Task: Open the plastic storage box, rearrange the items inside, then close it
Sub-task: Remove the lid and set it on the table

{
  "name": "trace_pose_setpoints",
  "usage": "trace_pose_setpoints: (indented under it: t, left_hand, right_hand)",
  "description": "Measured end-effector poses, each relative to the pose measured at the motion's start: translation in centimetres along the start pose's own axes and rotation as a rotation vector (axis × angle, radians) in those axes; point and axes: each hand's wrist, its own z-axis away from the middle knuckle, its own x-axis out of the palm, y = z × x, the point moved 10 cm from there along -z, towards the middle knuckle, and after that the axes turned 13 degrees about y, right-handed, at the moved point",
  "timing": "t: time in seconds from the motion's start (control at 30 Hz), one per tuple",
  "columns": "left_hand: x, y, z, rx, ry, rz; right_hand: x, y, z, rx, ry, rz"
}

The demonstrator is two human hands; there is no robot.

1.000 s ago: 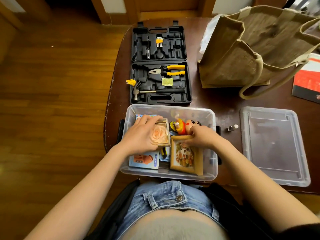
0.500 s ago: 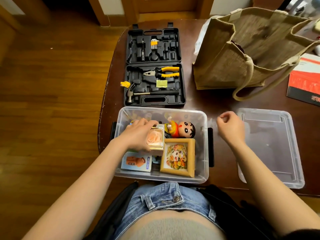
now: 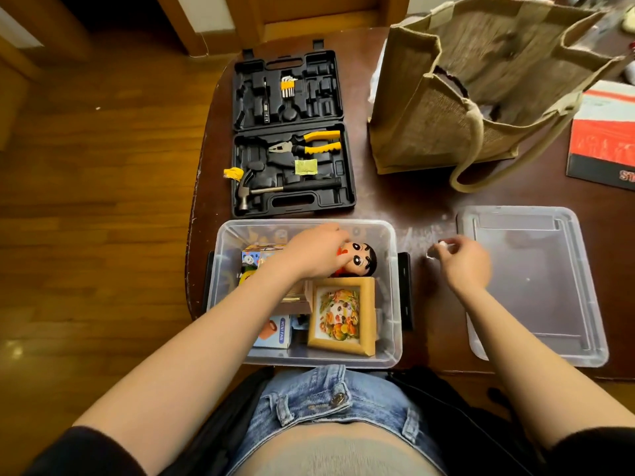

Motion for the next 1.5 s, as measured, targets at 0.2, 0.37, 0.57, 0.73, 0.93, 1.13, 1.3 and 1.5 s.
trace_pose_setpoints:
  t: [0.2,0.37,0.57,0.73,0.93,1.13,1.3,1.5]
  left_hand:
    - [5.1,2.1,-2.1,0.174,-0.26,-0.211]
    - [7.5,1.3,-3.1,0.141,-0.255,-0.222]
    - [8.6,0.6,-3.5,0.074,-0.266,-0.216]
    - [8.7,0.0,-3.7,0.01,-0.352,-0.152]
    - [8.2,-1.4,-3.7,-0.029,-0.244,-0.171]
    - [6.4,-1.0,-4.2,0.066,-0.086,-0.108]
    - [4.9,-1.2,-3.5,0.089,-0.053,0.032]
    - [3.6,-2.2,-1.8,0.126,-0.219,0.089]
  right_hand:
    - [-4.4,-5.4,1.7,-0.141,0.101,-0.416]
    - [-6.0,-8.5,3.3,-0.209,0.109,-0.518]
    - [-6.1,-10.3,4.3,-0.263,0.086,-0.527]
    - [-6.0,-11.2,4.9,-0.288,0.062,-0.504]
    - [-4.5,-12.3,6.7,-0.315,-0.077,-0.493]
    - [-3.0,-12.5,8.3,-0.328,-0.122,-0.405]
    - [-3.6,-12.3,8.1,-0.312,-0.061,-0.394]
    - [-4.3,-11.9,7.6,-0.3,-0.015,-0.411]
